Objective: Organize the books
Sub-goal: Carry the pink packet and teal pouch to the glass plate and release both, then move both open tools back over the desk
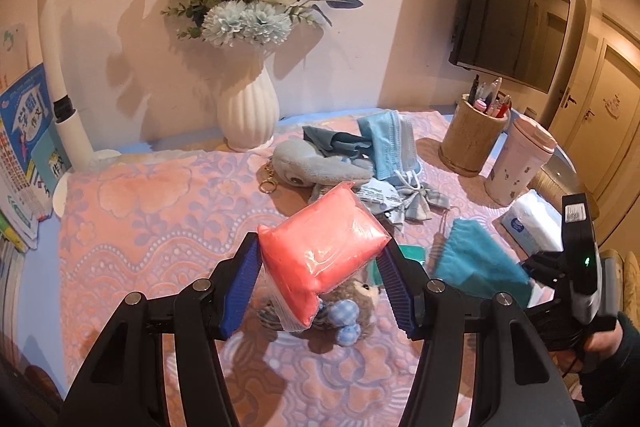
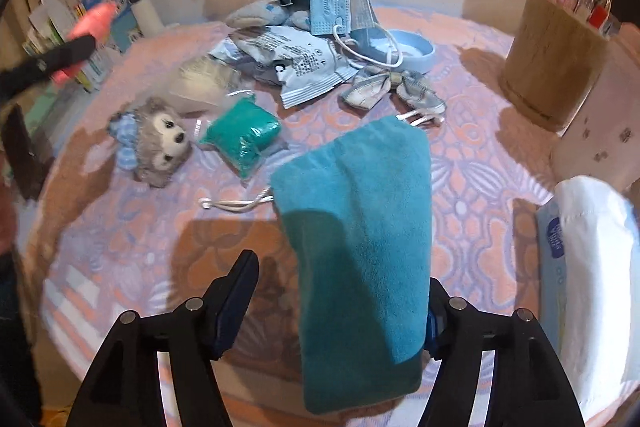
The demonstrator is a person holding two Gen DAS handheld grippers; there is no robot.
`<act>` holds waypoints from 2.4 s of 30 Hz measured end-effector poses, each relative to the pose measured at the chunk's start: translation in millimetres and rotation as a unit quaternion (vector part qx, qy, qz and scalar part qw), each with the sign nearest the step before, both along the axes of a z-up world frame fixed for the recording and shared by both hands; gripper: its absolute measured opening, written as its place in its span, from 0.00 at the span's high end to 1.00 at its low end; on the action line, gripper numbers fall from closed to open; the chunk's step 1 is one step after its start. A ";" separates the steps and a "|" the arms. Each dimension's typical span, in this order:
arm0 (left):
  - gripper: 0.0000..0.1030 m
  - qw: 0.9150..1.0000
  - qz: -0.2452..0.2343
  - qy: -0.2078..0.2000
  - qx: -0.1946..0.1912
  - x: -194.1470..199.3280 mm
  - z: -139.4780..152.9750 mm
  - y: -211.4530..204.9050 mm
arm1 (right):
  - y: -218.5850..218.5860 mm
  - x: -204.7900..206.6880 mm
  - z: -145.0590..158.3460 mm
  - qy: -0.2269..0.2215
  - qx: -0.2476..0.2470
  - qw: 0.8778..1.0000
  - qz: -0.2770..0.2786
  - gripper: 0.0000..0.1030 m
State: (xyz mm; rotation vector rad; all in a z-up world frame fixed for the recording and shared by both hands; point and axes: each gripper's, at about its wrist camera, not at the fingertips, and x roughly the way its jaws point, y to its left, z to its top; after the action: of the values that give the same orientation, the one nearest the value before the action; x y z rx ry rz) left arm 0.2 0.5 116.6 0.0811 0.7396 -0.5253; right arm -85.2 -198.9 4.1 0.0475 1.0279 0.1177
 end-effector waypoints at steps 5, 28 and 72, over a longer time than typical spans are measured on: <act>0.46 1.000 -0.022 -0.012 -0.014 -12.6 16.7 -21.3 | -4.7 -14.4 20.6 -0.028 0.006 1.000 -0.010 0.89; 0.48 0.973 -0.218 -0.011 -0.076 -49.8 88.7 -340.7 | -271.0 -136.7 143.9 -0.158 -0.006 0.935 -0.317 0.89; 0.21 0.992 -0.078 -0.075 -0.058 -68.0 139.2 -142.9 | -192.6 -120.3 152.7 -0.154 0.030 0.965 -0.210 0.44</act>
State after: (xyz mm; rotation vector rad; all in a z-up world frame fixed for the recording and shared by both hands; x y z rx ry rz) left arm -67.7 -142.3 255.8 0.0695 0.5576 -0.7020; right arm -205.5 -391.5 156.8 0.2918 0.6843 -0.2257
